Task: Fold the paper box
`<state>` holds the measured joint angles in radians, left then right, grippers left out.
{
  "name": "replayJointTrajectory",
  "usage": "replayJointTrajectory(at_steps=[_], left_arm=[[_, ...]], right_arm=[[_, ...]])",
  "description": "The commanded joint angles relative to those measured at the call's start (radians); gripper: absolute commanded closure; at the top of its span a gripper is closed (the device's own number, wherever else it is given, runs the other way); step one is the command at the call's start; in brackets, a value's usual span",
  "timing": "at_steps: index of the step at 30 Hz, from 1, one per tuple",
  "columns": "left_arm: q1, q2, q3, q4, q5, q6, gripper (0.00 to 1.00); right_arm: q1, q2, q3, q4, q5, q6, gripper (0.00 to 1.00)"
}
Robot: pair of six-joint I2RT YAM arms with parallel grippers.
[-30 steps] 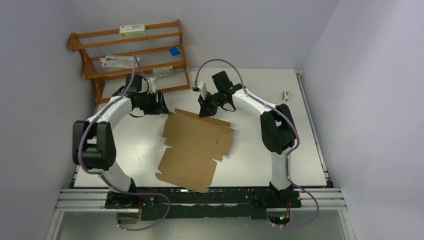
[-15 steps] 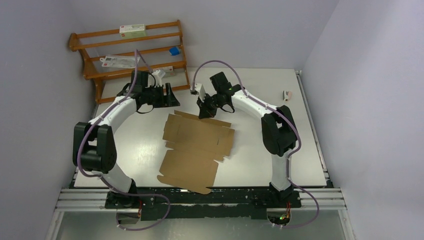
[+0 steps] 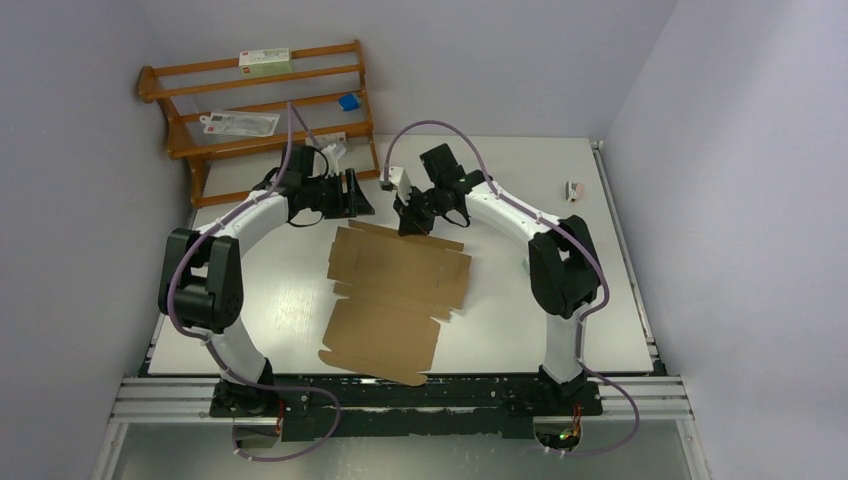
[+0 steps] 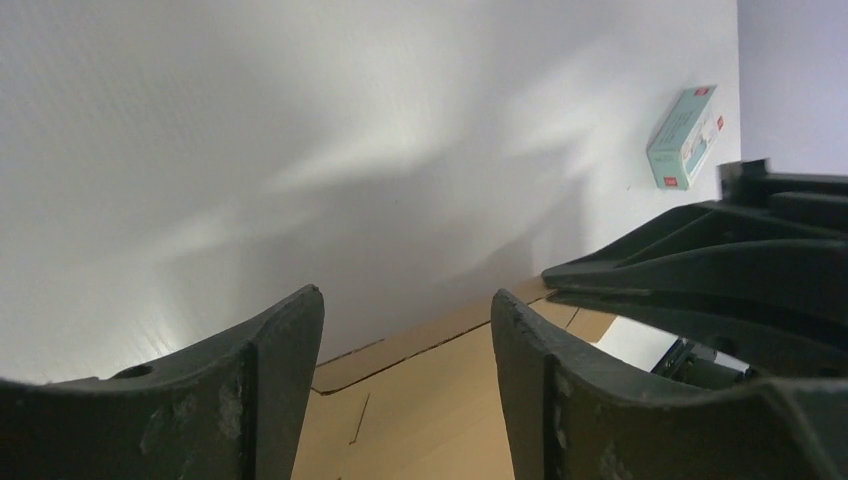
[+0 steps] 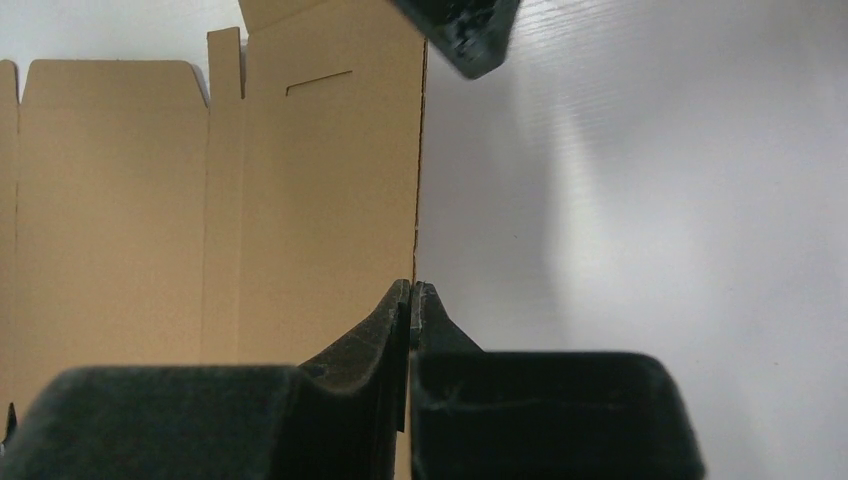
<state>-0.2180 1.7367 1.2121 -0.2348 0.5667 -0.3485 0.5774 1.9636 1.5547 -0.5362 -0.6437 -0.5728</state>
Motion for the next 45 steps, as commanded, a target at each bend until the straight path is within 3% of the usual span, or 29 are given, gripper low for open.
replayJointTrajectory(at_steps=[1, 9, 31, 41, 45], left_arm=[[-0.007, -0.025, -0.041, 0.009, 0.023, 0.000, 0.34], [-0.047, -0.093, -0.084, 0.003, 0.000, -0.011, 0.40], [-0.144, -0.153, -0.167, 0.092, -0.077, -0.082, 0.37], [-0.137, -0.362, -0.314, -0.030, -0.298, -0.060, 0.28], [-0.123, -0.465, -0.399, -0.048, -0.414, -0.082, 0.19]], right_arm=[[0.008, -0.058, -0.025, 0.068, 0.019, 0.005, 1.00], [0.013, -0.079, -0.047, 0.125, 0.068, 0.035, 1.00], [0.036, -0.137, -0.134, 0.257, 0.170, 0.056, 1.00], [0.047, -0.209, -0.186, 0.238, 0.177, -0.086, 1.00], [0.048, -0.213, -0.188, 0.225, 0.176, -0.111, 1.00]])
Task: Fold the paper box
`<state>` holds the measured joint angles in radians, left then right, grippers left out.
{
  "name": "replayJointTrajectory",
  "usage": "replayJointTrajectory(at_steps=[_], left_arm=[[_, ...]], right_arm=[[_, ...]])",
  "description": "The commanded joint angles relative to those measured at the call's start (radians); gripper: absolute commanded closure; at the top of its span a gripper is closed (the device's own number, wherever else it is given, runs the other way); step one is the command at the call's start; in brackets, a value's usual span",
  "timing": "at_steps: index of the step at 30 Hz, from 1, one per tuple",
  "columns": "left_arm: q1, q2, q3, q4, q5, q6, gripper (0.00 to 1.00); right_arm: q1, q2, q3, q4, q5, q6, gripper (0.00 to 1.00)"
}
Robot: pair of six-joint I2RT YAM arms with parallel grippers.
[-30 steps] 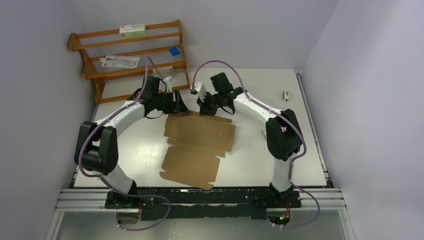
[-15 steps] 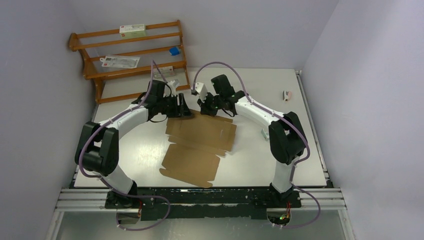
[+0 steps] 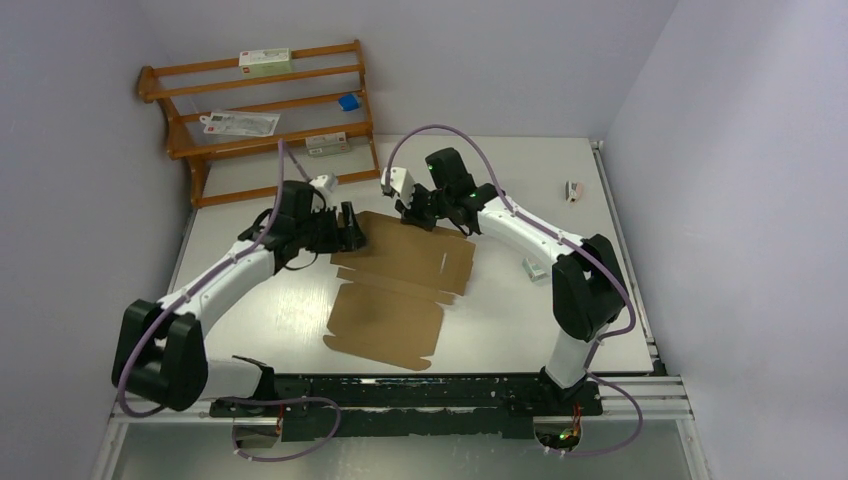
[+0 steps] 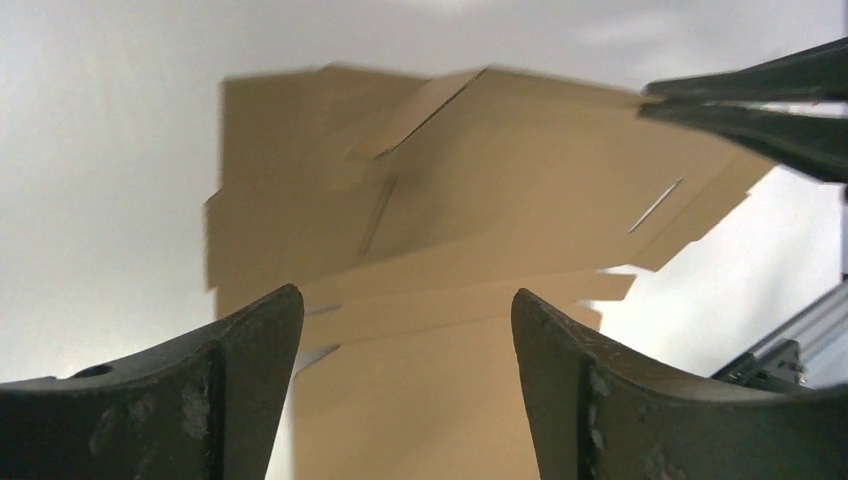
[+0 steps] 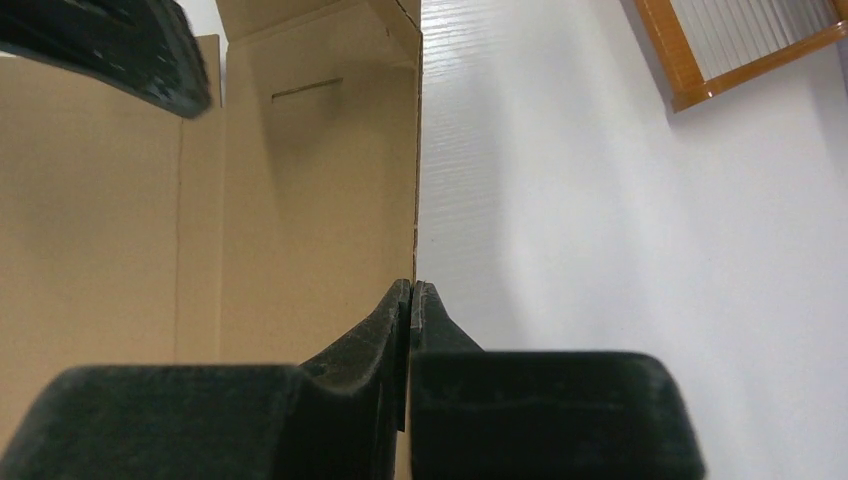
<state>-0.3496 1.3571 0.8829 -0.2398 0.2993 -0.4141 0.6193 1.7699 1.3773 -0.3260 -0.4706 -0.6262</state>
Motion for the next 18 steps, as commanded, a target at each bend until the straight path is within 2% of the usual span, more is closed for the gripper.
replayJointTrajectory(at_steps=[1, 5, 11, 18], left_arm=[[0.013, -0.108, -0.094, -0.039, -0.167, -0.026, 0.17], [0.047, -0.157, -0.177, 0.015, -0.138, -0.063, 0.13], [0.056, -0.107, -0.232, 0.092, -0.067, -0.082, 0.14], [0.064, -0.079, -0.324, 0.228, -0.046, -0.123, 0.16]], right_arm=[[0.005, -0.018, -0.009, 0.012, -0.001, -0.060, 1.00], [0.007, -0.013, -0.007, 0.005, -0.007, -0.072, 1.00], [0.008, -0.008, -0.001, -0.003, -0.007, -0.077, 1.00], [0.015, -0.023, -0.021, 0.015, -0.014, -0.073, 1.00]])
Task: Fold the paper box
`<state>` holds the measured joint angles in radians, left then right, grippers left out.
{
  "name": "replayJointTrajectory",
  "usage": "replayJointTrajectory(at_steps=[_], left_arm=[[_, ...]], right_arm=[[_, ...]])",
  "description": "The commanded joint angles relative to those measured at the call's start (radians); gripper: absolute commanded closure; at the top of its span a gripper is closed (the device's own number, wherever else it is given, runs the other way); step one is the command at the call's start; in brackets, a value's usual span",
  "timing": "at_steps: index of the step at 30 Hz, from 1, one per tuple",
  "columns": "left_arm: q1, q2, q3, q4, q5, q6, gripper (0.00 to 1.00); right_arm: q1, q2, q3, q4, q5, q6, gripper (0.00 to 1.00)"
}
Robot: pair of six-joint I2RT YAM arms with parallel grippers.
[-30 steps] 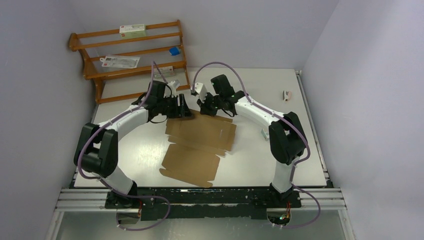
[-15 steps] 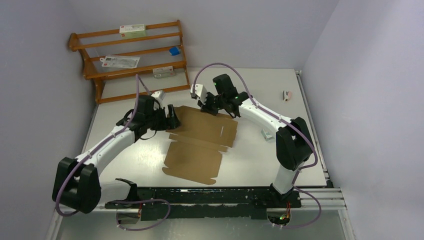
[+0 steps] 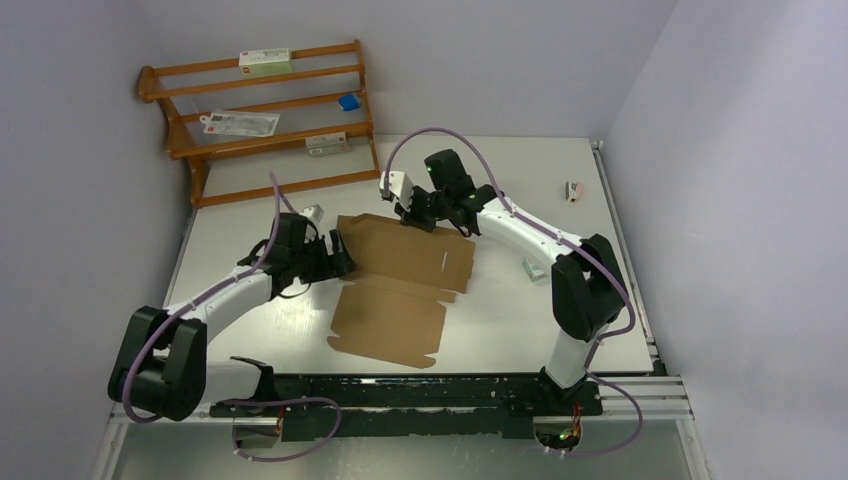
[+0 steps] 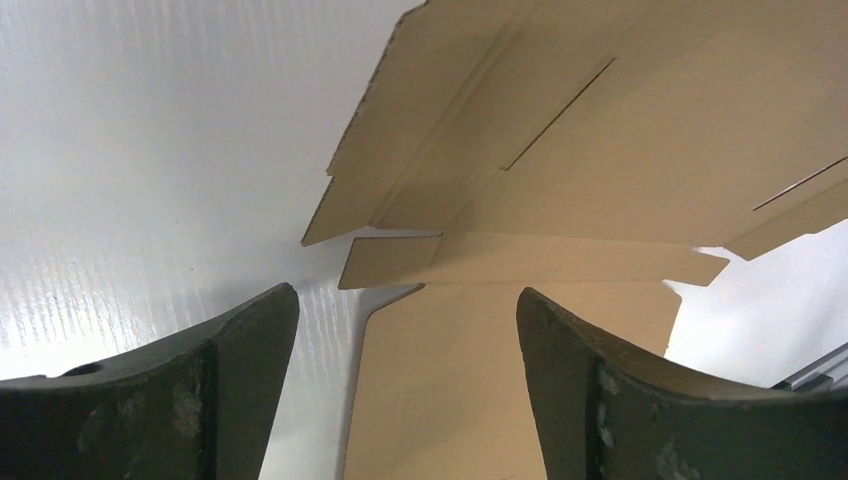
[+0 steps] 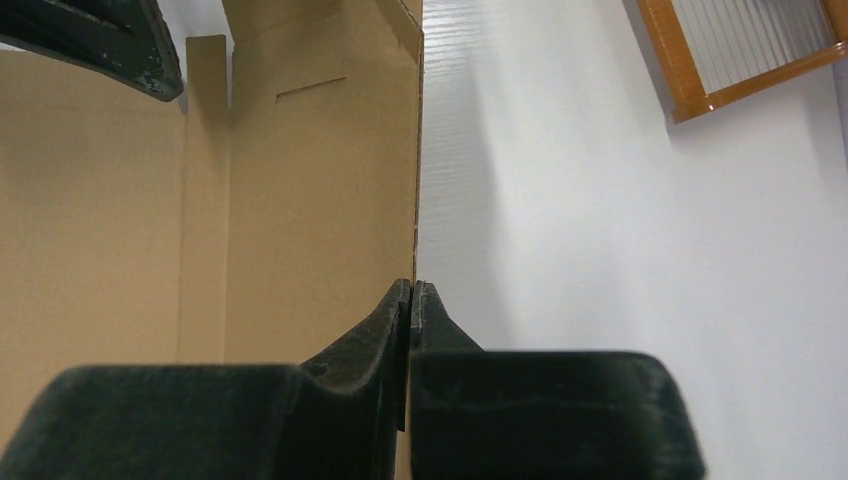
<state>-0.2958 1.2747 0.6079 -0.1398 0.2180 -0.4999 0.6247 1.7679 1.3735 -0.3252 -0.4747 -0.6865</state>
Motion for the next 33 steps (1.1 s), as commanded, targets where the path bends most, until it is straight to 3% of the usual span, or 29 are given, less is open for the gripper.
replayJointTrajectory(at_steps=[1, 6, 13, 33], left_arm=[[0.011, 0.002, -0.066, 0.162, 0.035, -0.044, 0.16], [0.011, 0.003, -0.127, 0.300, 0.079, -0.050, 0.18], [0.010, 0.053, -0.160, 0.370, 0.125, -0.065, 0.23], [-0.091, -0.057, -0.177, 0.368, 0.095, -0.083, 0.39]], right_arm=[[0.010, -0.021, -0.020, 0.017, -0.010, -0.012, 1.00], [0.013, -0.016, -0.022, 0.026, -0.010, -0.004, 1.00], [0.019, -0.022, -0.029, 0.041, -0.007, -0.002, 1.00], [0.022, -0.030, -0.063, 0.100, 0.036, 0.004, 1.00]])
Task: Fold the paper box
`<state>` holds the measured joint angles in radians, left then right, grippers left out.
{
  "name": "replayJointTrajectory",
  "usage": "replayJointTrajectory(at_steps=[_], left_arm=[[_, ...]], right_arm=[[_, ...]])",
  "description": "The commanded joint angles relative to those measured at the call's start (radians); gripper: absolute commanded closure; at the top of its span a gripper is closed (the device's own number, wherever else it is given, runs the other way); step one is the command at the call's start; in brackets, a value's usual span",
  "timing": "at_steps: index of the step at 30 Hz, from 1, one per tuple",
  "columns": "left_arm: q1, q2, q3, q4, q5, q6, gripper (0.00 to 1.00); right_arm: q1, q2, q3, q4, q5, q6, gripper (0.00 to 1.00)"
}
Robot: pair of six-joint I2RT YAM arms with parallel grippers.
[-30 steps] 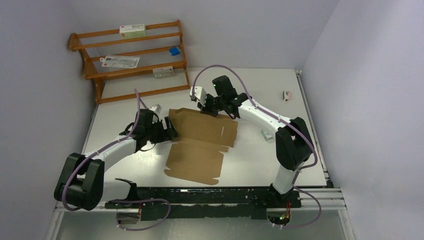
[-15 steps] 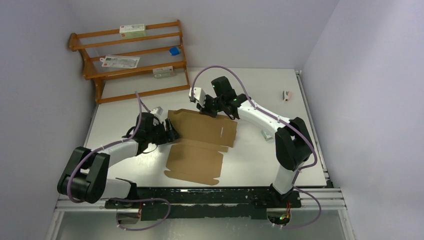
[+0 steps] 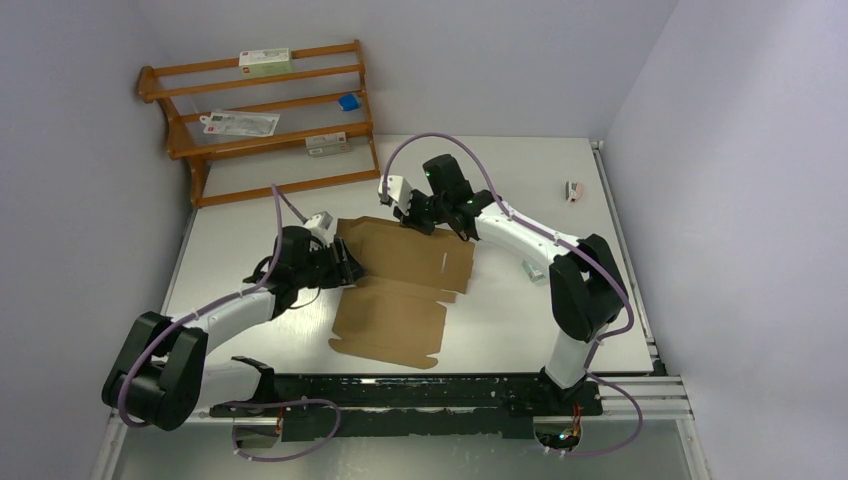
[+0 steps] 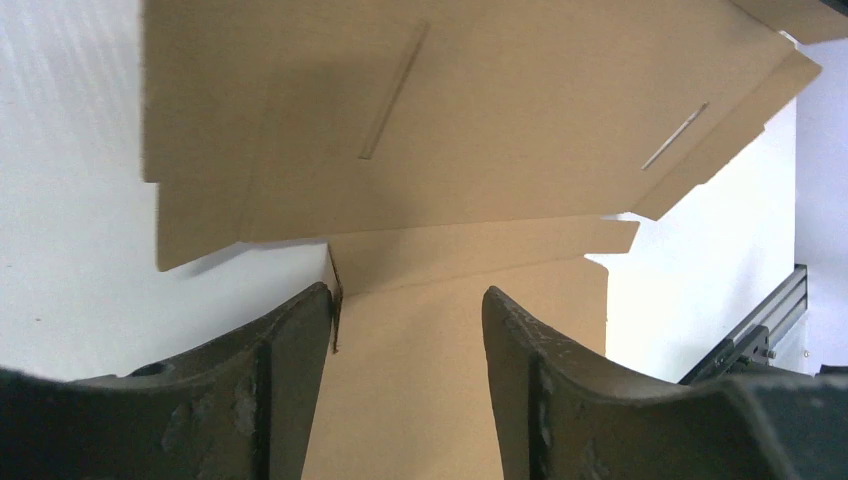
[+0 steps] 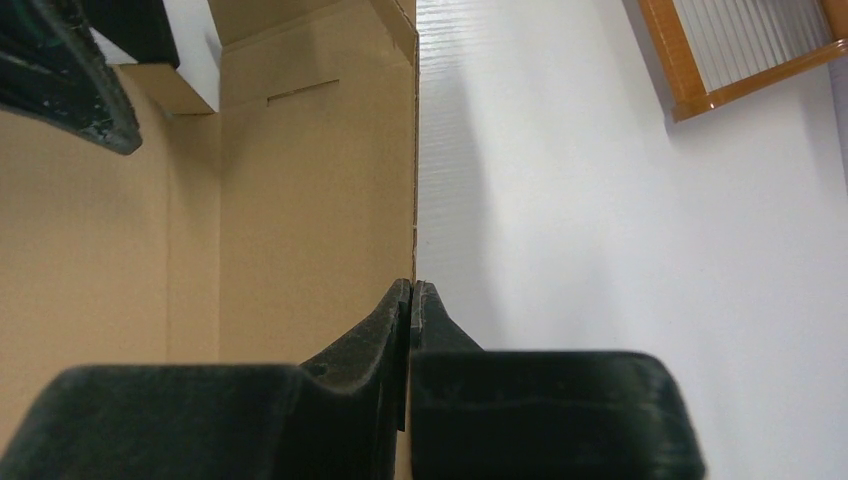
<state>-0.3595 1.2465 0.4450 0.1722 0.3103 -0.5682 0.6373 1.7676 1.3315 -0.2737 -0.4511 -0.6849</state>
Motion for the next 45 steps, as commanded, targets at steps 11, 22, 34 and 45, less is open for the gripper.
replayJointTrajectory(at_steps=[11, 22, 34, 45], left_arm=[[-0.090, 0.020, -0.035, 0.143, -0.020, -0.032, 0.43], [-0.089, -0.179, 0.038, -0.075, -0.283, 0.039, 0.31], [0.093, -0.191, 0.031, 0.101, -0.314, -0.016, 0.25], [0.236, -0.054, -0.006, 0.390, 0.027, 0.102, 0.27]], right_arm=[[0.027, -0.052, -0.028, 0.055, 0.025, -0.051, 1.00], [0.047, -0.090, -0.042, 0.029, 0.068, -0.216, 1.00], [0.077, -0.160, -0.114, 0.072, 0.174, -0.317, 1.00], [0.130, -0.247, -0.254, 0.160, 0.282, -0.332, 1.00]])
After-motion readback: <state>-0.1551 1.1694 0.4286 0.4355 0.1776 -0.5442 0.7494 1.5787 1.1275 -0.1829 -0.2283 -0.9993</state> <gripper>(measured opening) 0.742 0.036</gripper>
